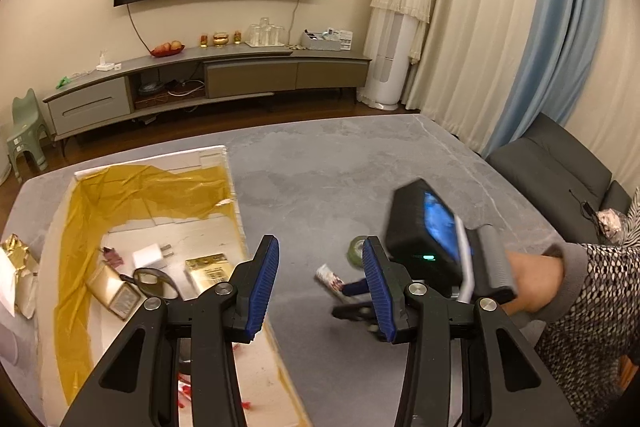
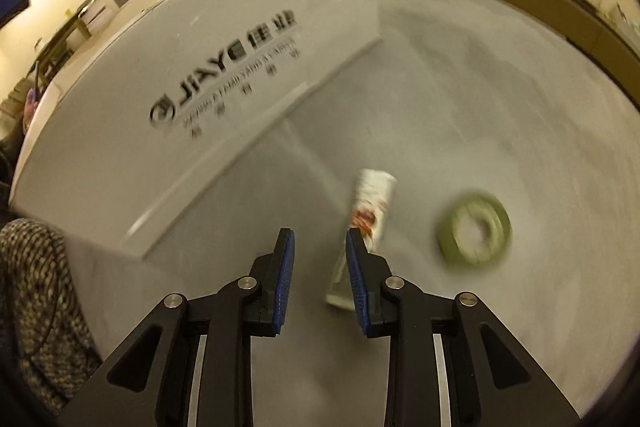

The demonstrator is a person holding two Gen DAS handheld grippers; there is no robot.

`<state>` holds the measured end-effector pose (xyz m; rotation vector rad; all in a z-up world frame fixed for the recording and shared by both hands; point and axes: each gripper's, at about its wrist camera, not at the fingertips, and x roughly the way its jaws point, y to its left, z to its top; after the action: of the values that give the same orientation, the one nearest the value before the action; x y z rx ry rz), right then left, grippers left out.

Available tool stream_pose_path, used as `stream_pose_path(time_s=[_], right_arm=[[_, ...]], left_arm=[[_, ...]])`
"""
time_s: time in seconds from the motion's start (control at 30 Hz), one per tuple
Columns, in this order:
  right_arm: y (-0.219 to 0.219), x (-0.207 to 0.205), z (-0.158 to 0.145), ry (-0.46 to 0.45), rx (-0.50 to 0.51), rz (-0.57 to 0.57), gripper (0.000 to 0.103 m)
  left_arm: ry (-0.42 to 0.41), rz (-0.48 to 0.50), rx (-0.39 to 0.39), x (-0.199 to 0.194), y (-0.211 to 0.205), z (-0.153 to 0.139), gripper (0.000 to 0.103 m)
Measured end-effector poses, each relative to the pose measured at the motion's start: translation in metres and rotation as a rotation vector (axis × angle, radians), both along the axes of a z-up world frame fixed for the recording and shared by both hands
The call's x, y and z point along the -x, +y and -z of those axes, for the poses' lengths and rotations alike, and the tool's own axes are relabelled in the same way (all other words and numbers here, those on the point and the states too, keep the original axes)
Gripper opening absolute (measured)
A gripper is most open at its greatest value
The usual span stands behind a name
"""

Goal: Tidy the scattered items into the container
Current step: 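Bring the right tool over the green tape roll while the left tool approaches the lighter, then grasp the white lighter with the left tool while the right tool grasps the green tape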

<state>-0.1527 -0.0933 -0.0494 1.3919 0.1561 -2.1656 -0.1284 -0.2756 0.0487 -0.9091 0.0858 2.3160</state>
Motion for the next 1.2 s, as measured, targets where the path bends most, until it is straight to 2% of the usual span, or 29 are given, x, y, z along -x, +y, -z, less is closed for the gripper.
stream_pose_path(time_s=[0.07, 0.17, 0.3, 0.43, 0.63, 0.73, 0.87, 0.97, 1.07, 1.2], right_arm=[[0.020, -0.003, -0.011, 0.022, 0.054, 0.054, 0.029], [0.047, -0.002, -0.024, 0.067, 0.083, 0.139, 0.029], [0.078, 0.006, -0.021, 0.067, 0.069, 0.234, 0.029], [0.088, 0.022, -0.012, 0.035, 0.040, 0.277, 0.029], [0.089, 0.026, -0.013, 0.048, 0.007, 0.265, 0.030], [0.086, 0.026, -0.012, 0.061, 0.006, 0.257, 0.031], [0.077, 0.036, -0.003, 0.068, -0.007, 0.253, 0.031], [0.069, 0.040, 0.008, 0.051, -0.027, 0.235, 0.032], [0.068, 0.040, 0.008, 0.033, -0.042, 0.228, 0.032], [0.065, 0.031, 0.005, 0.008, -0.132, 0.197, 0.032]], left_arm=[[-0.007, 0.026, 0.013, -0.005, 0.013, 0.003, 0.045], [-0.028, 0.056, 0.050, -0.013, 0.038, 0.012, 0.049], [-0.080, 0.042, 0.120, -0.016, 0.067, 0.037, 0.053], [-0.145, -0.008, 0.147, -0.008, 0.082, 0.062, 0.056], [-0.231, -0.090, 0.151, 0.007, 0.091, 0.093, 0.062], [-0.236, -0.153, 0.183, 0.015, 0.095, 0.109, 0.062], [-0.241, -0.230, 0.189, 0.027, 0.096, 0.125, 0.062], [-0.258, -0.252, 0.169, 0.035, 0.094, 0.134, 0.062], [-0.239, -0.256, 0.214, 0.037, 0.096, 0.142, 0.062], [-0.207, -0.272, 0.247, 0.037, 0.090, 0.143, 0.063]])
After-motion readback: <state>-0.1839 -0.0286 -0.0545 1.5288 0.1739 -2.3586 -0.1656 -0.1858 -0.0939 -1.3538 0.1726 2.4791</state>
